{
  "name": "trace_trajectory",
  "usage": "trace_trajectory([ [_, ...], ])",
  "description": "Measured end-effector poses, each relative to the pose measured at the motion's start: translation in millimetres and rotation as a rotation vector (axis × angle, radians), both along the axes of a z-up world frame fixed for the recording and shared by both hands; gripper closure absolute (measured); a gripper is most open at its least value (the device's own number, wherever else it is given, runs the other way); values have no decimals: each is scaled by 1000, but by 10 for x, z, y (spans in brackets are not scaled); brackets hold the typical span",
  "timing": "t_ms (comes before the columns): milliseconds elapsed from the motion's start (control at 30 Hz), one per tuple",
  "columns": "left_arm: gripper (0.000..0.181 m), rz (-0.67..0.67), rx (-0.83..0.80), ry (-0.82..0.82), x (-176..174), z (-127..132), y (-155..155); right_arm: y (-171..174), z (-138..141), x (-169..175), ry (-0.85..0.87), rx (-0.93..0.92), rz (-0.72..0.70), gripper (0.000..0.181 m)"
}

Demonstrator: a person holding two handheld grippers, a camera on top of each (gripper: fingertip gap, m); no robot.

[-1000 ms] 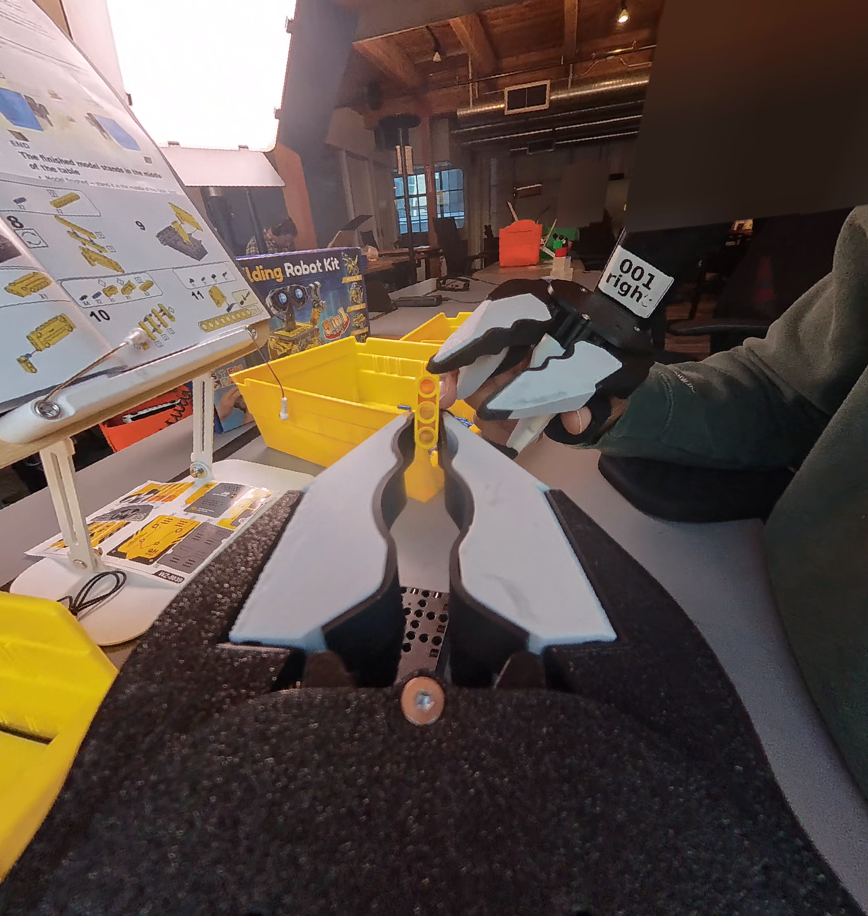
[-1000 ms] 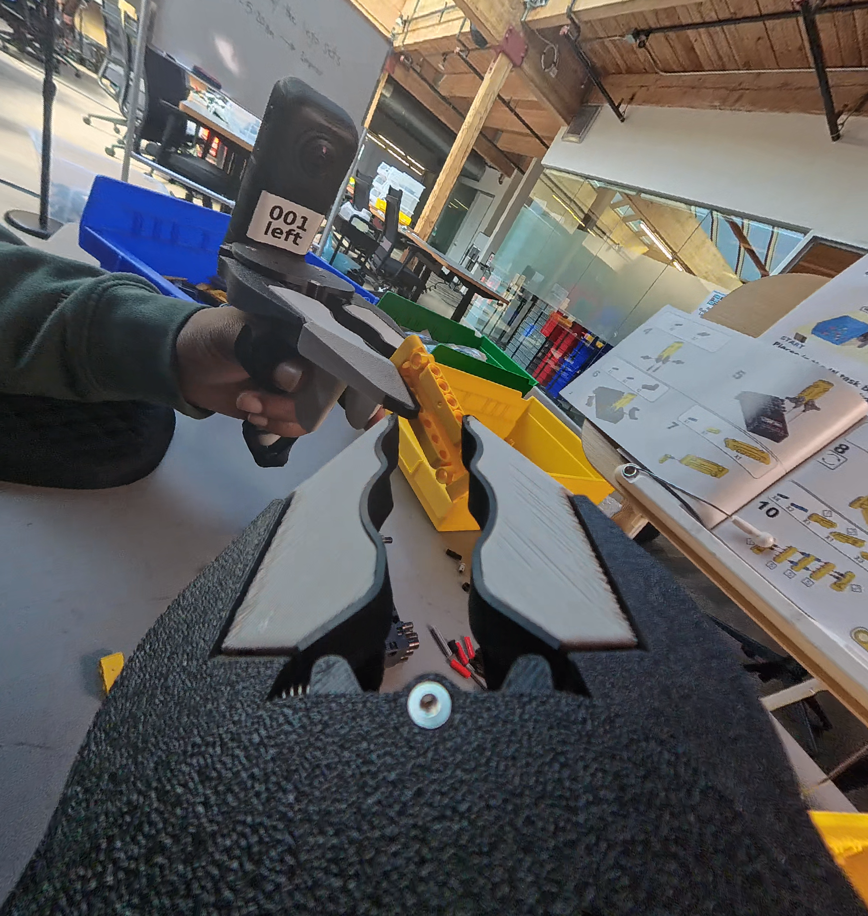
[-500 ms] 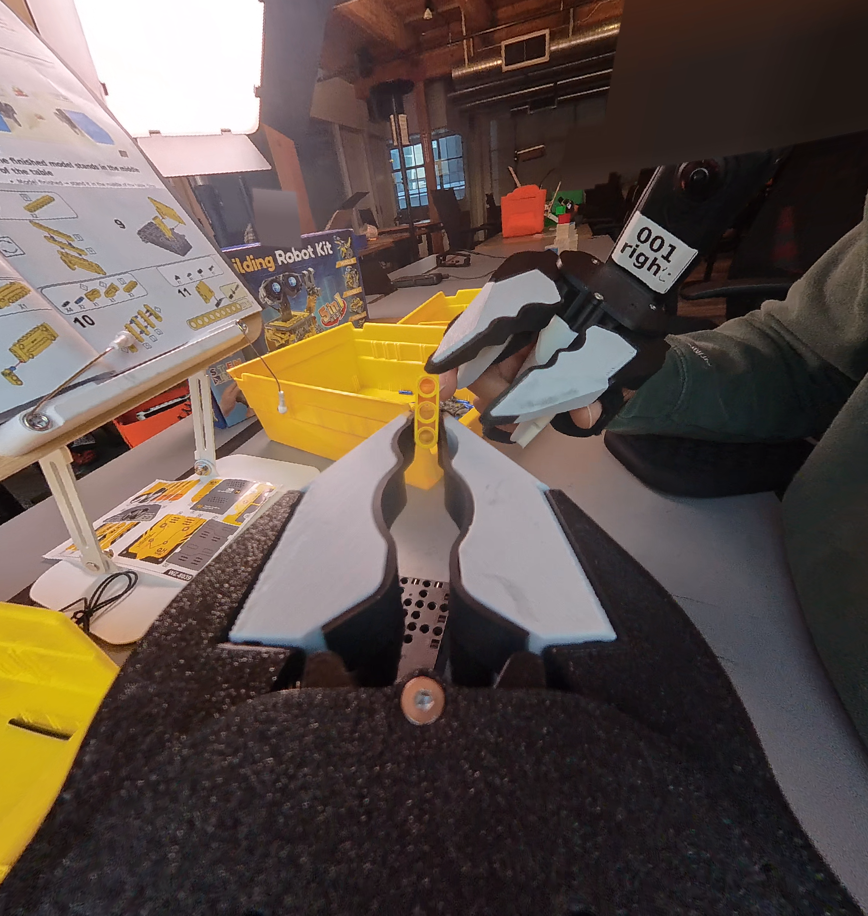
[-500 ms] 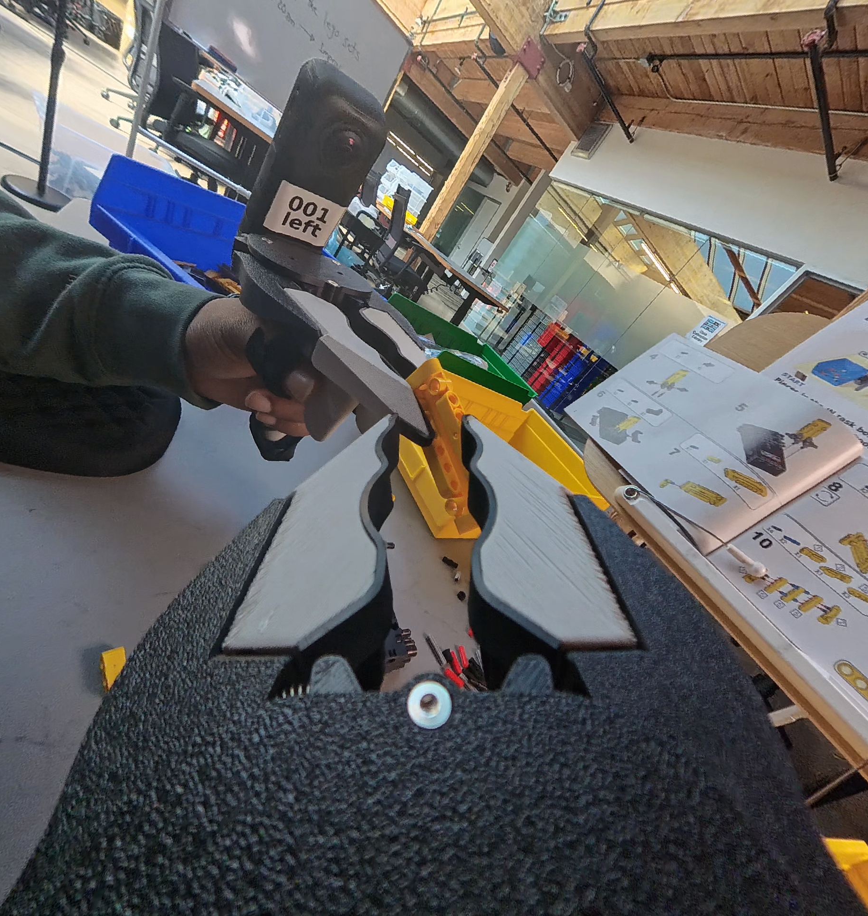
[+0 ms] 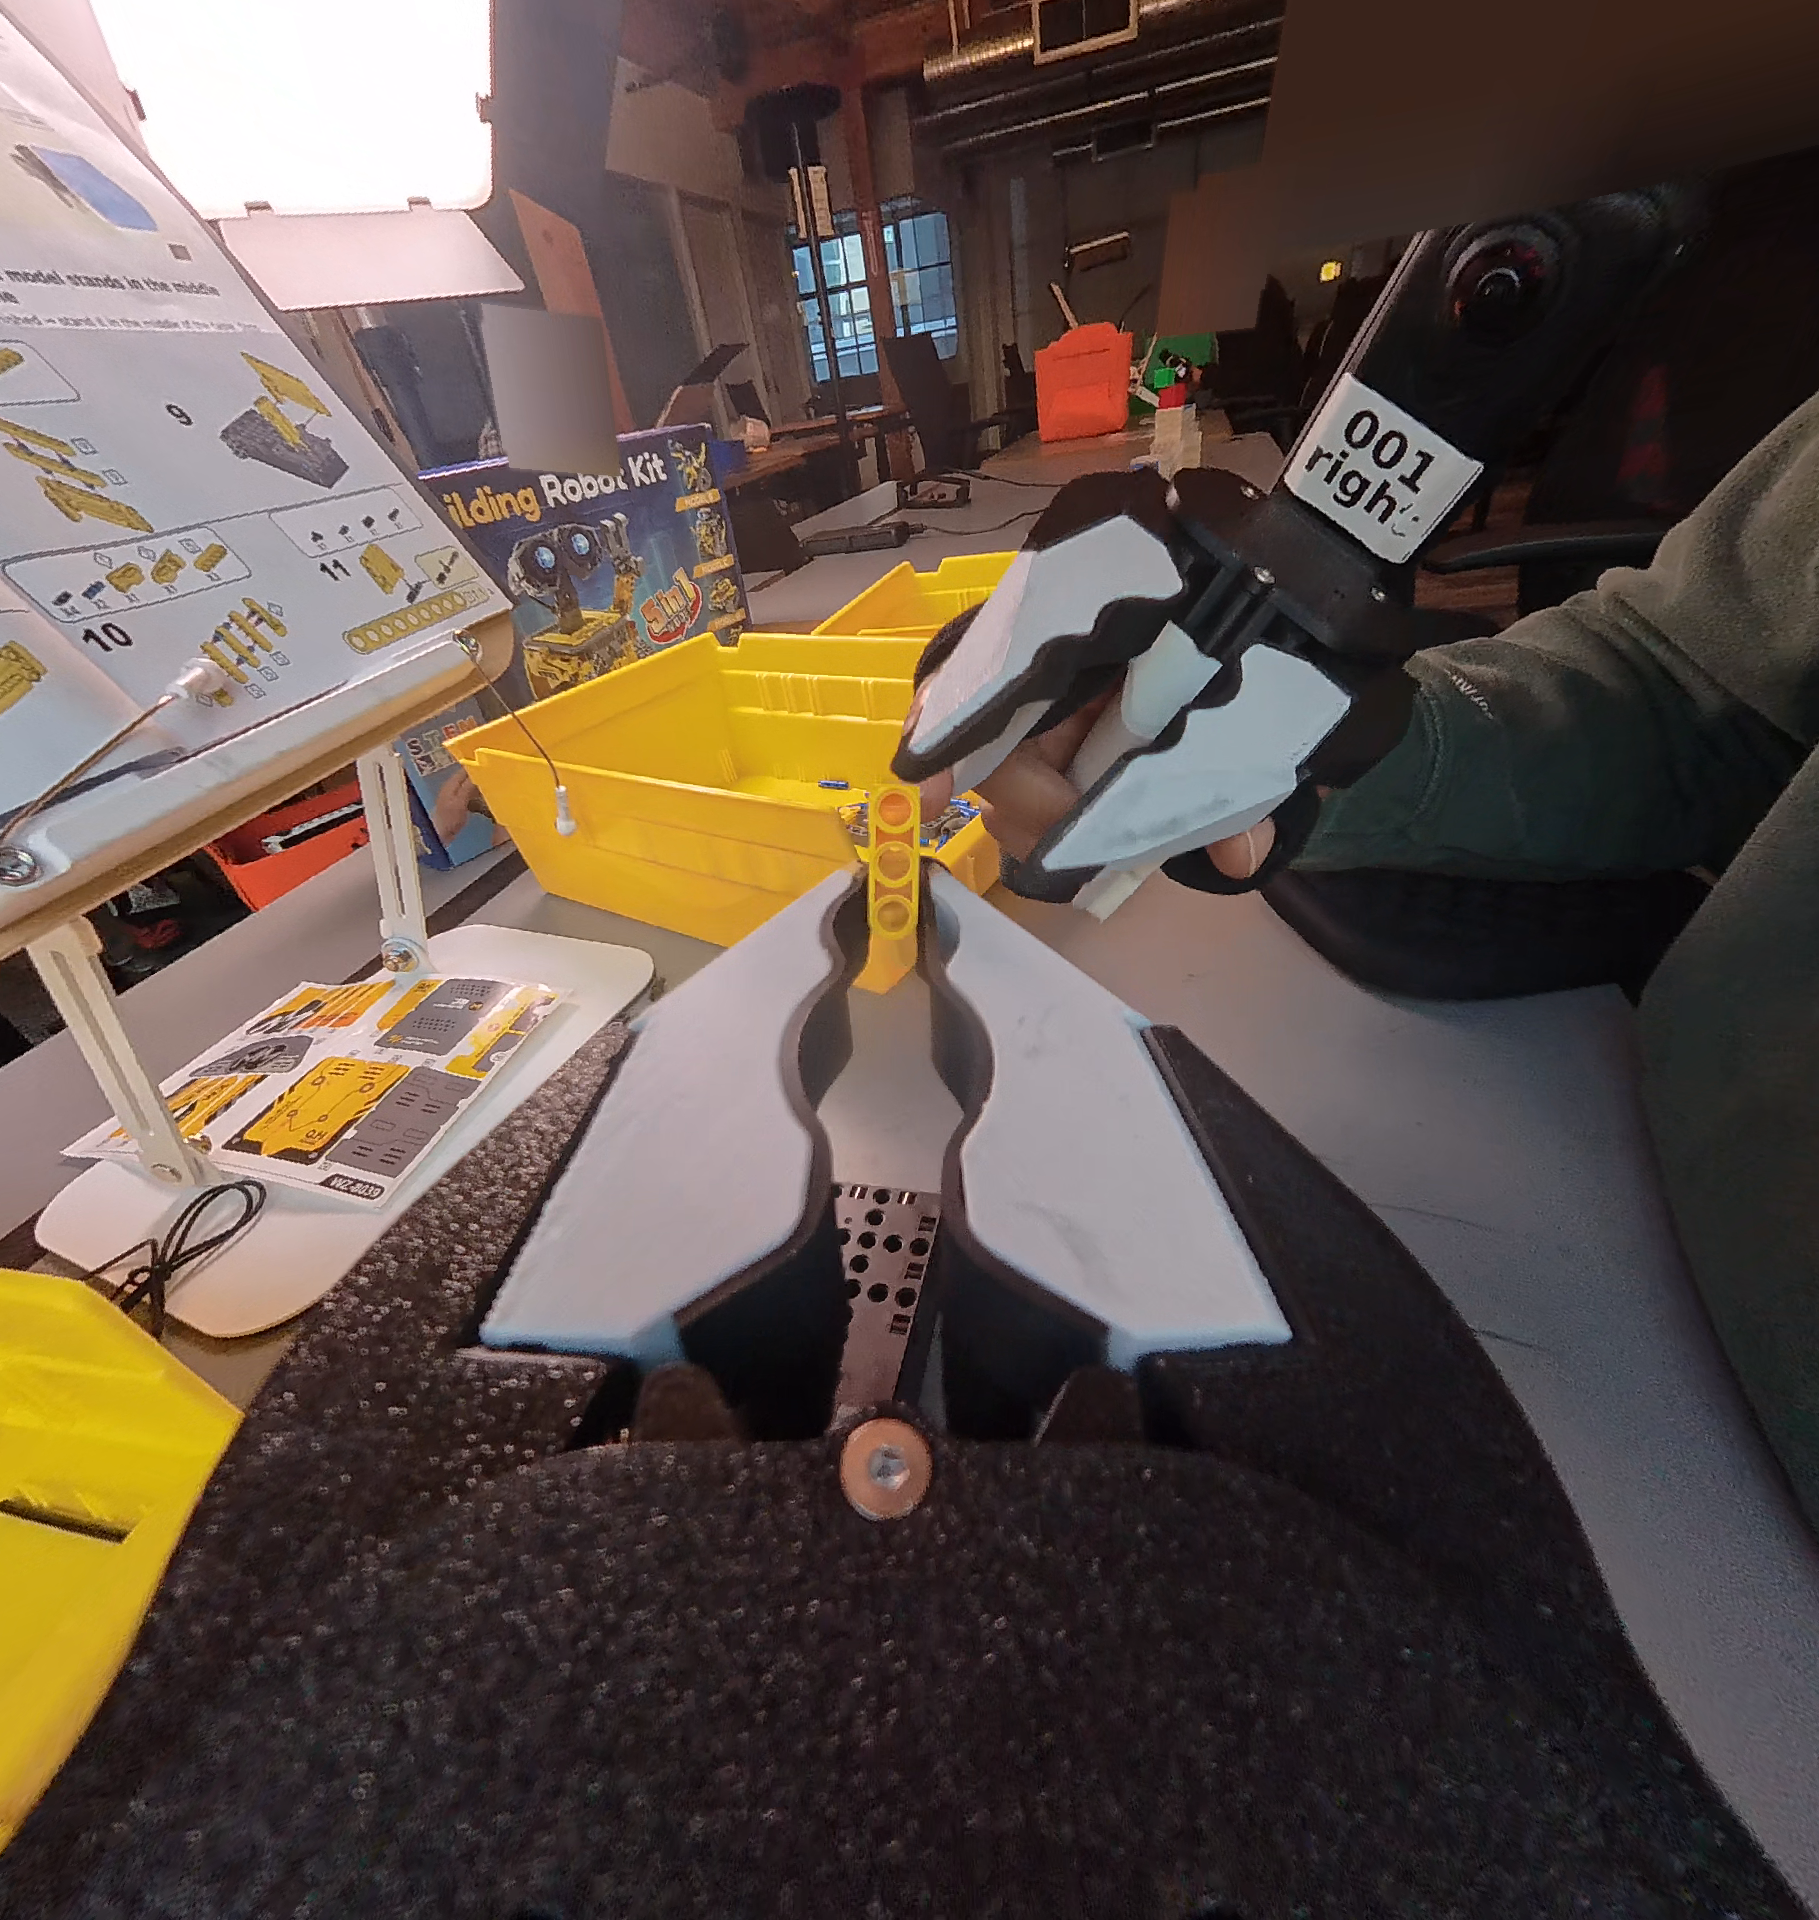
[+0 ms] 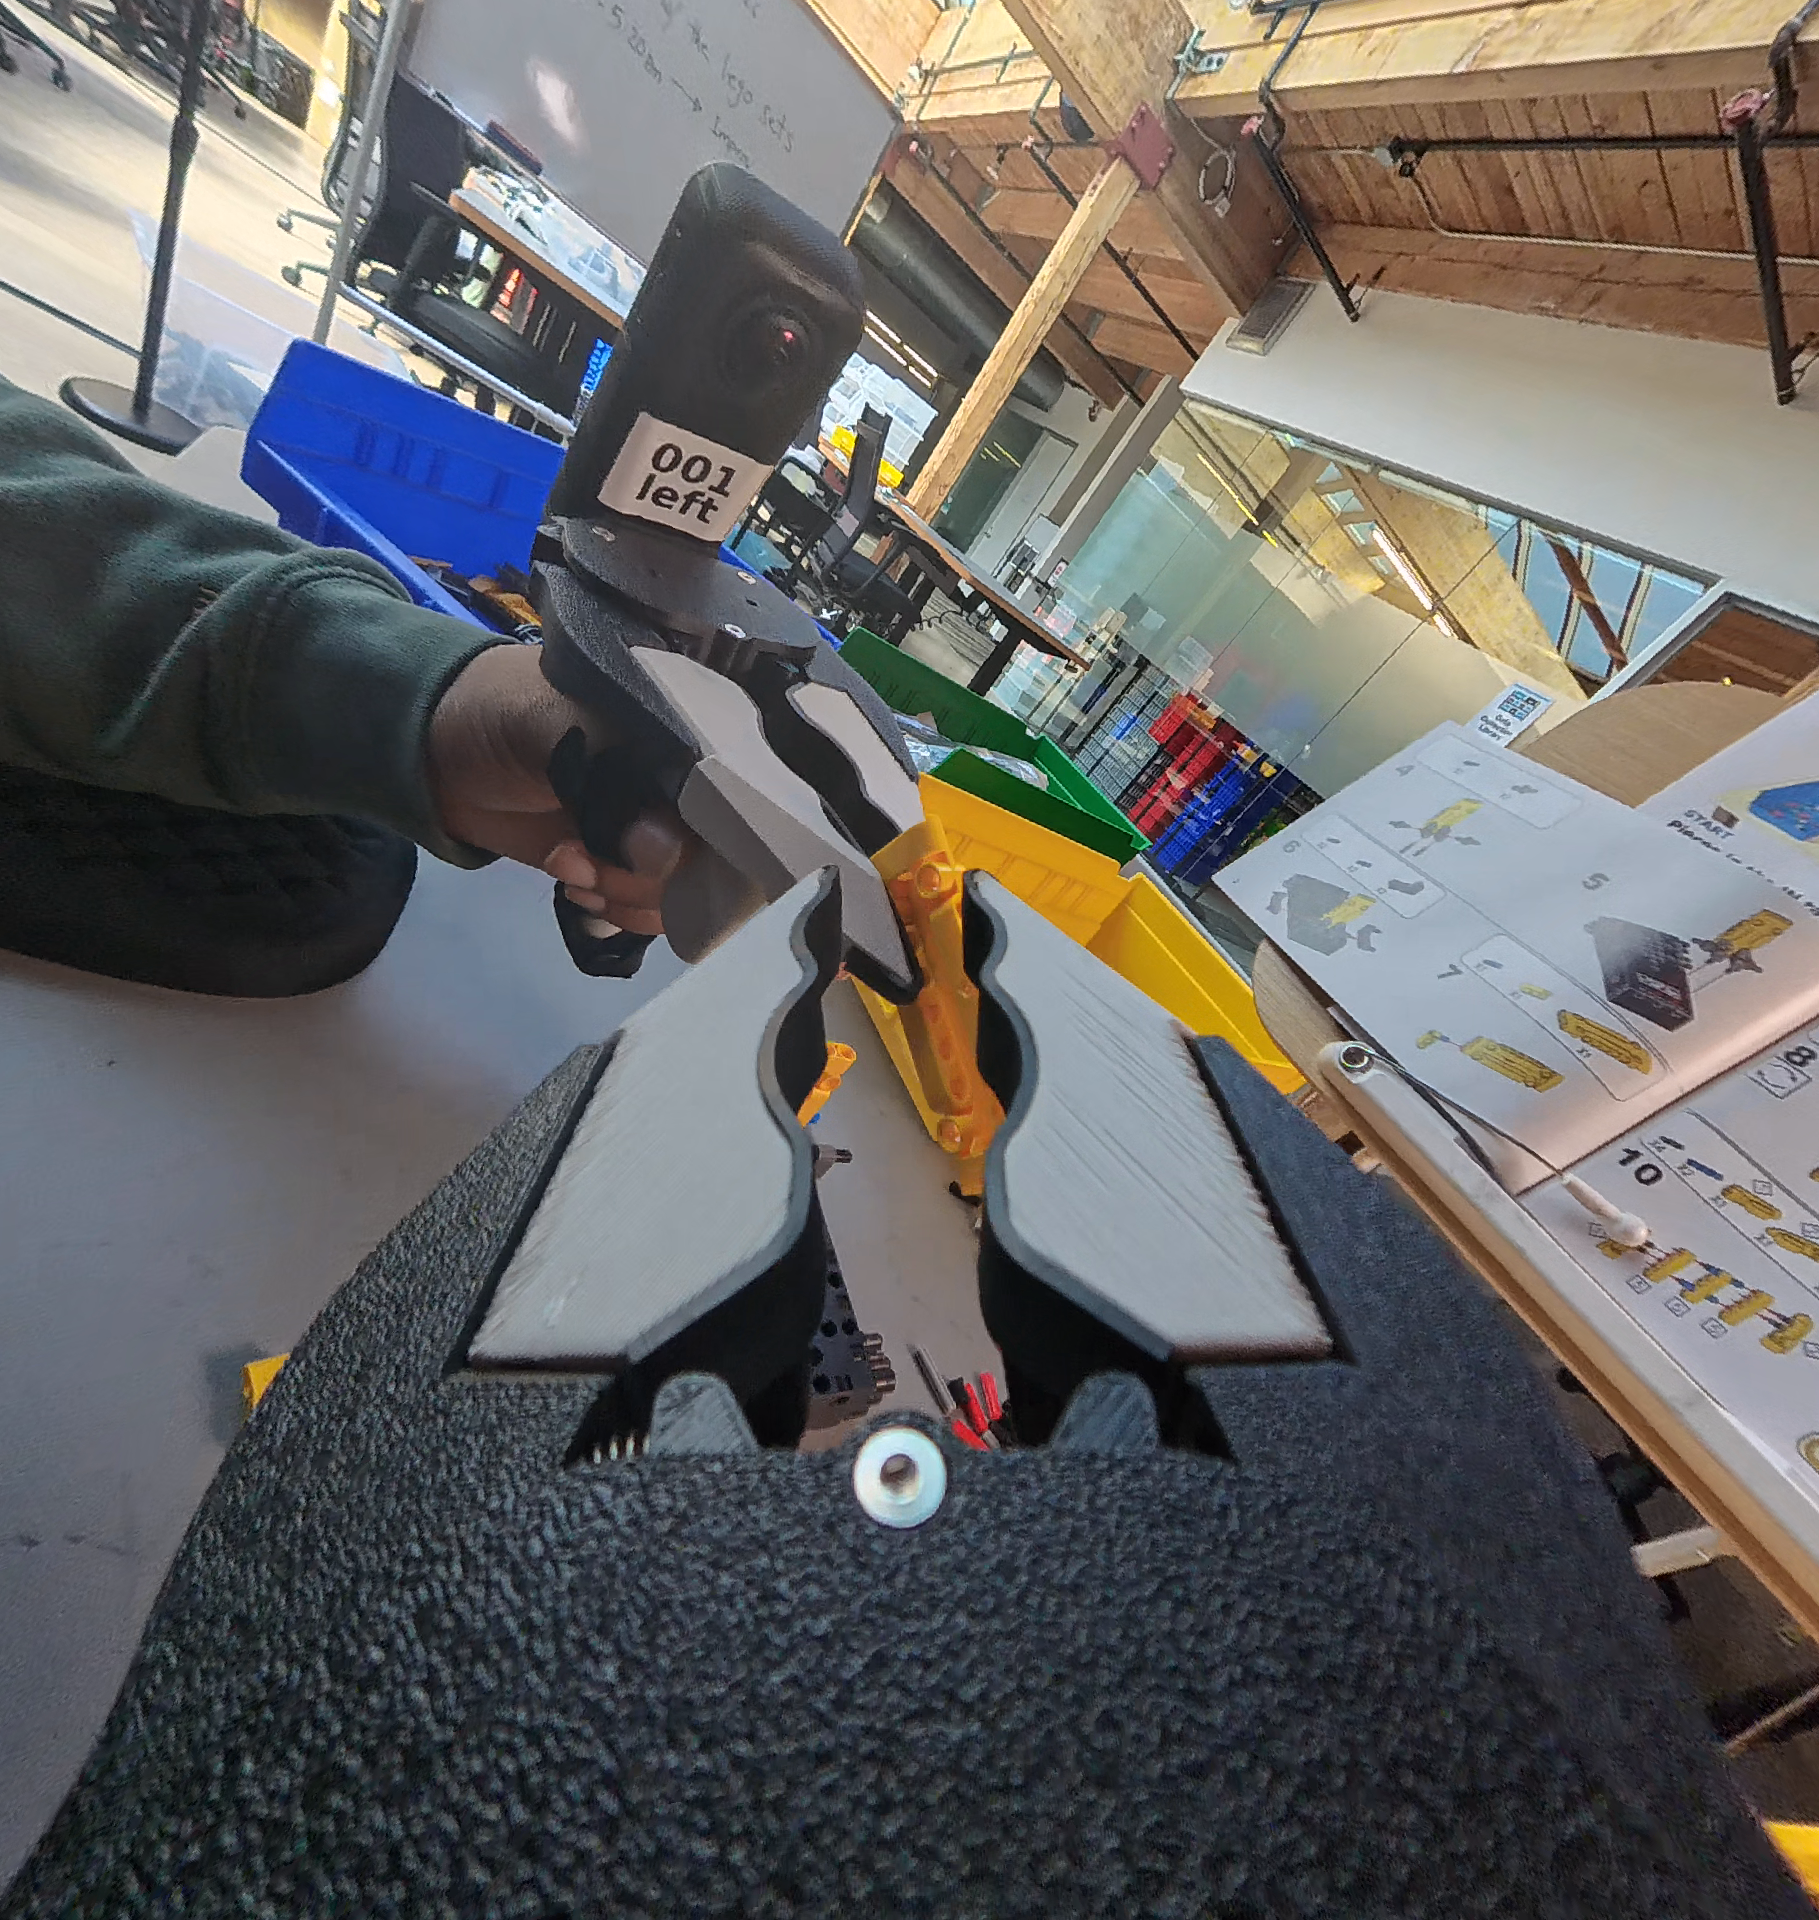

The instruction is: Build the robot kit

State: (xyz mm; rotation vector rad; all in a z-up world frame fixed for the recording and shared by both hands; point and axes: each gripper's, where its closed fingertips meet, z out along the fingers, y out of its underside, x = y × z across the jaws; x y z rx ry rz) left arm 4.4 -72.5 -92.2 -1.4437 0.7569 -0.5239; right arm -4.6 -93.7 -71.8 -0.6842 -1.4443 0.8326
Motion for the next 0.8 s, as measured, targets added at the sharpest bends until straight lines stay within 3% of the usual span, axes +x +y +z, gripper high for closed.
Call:
trace_trajectory([
  [233,174,2,-18,-20,-18,-9,20,14,-31,-9,-8,-29,14,160],
  [367,174,62,-31,-111,-193,58,101,199,221,1,77,-146,15,163],
  [600,175,132,-31,-182,-417,79,190,1520,551,-425,120,-256,-367,177],
  [700,174,135,-46,-173,-397,8,216,2005,522,-674,101,-316,-519,179],
  [800,174,132,-57,-155,-367,-52,231,2263,418,-858,66,-344,-590,181],
])
